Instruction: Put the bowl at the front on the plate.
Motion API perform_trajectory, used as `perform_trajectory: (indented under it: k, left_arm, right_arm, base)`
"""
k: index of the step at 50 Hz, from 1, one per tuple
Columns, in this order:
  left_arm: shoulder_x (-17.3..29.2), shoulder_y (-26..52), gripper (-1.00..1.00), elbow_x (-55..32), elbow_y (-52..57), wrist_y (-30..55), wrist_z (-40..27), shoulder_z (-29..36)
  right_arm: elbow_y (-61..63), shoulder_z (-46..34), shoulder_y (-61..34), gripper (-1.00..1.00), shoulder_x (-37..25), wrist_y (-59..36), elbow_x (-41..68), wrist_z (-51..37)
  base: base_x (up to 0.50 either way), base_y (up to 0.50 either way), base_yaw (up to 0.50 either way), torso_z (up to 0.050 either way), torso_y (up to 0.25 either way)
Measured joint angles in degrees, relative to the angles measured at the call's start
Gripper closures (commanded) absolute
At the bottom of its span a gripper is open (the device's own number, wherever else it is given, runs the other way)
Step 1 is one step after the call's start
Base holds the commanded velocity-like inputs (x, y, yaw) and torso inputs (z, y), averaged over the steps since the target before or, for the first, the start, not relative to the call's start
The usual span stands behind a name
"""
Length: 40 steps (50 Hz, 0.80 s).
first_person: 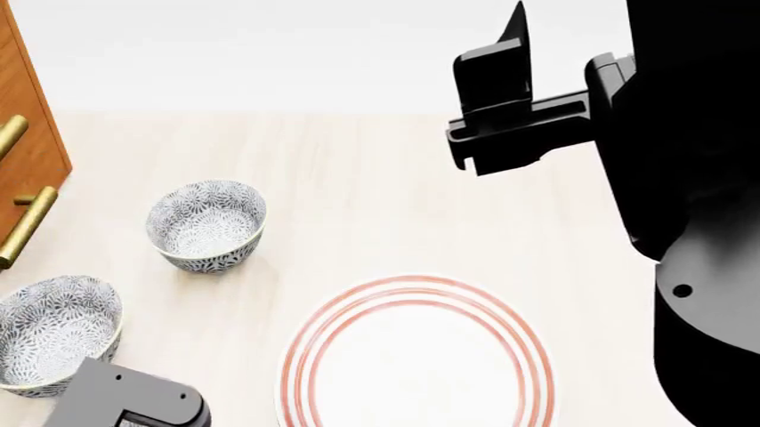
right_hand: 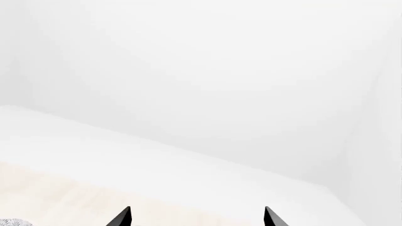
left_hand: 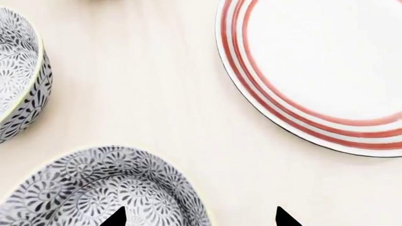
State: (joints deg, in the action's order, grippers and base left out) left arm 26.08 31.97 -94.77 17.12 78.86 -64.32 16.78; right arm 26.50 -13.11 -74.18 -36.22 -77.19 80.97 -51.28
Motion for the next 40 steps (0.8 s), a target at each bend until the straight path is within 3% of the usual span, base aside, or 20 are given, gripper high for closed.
perform_trajectory:
  k: [38,39,40]
  left_arm:
    - [1.5,-3.9,-1.0,2.1,-2.8,-2.1,1.6,3.7]
    - [1.5,-4.0,1.0,2.1,-2.8,-2.2,1.7,3.8]
    - [1.6,-4.0,1.0,2.2,-2.9,-2.2,1.7,3.9]
  right_arm:
    - [-0.2,-1.7,-0.7,-1.0,-0.9,1.2,0.8,-0.4]
    - [-0.2,-1.7,-0.7,-1.0,-0.9,1.2,0.8,-0.4]
    - [-0.2,-1.7,-0.7,-1.0,-1.0,1.3,0.8,-0.4]
  base:
    - [0.0,0.0,0.0,0.0,0.0]
    - [0.0,0.0,0.0,0.0,0.0]
    - [0.0,0.0,0.0,0.0,0.0]
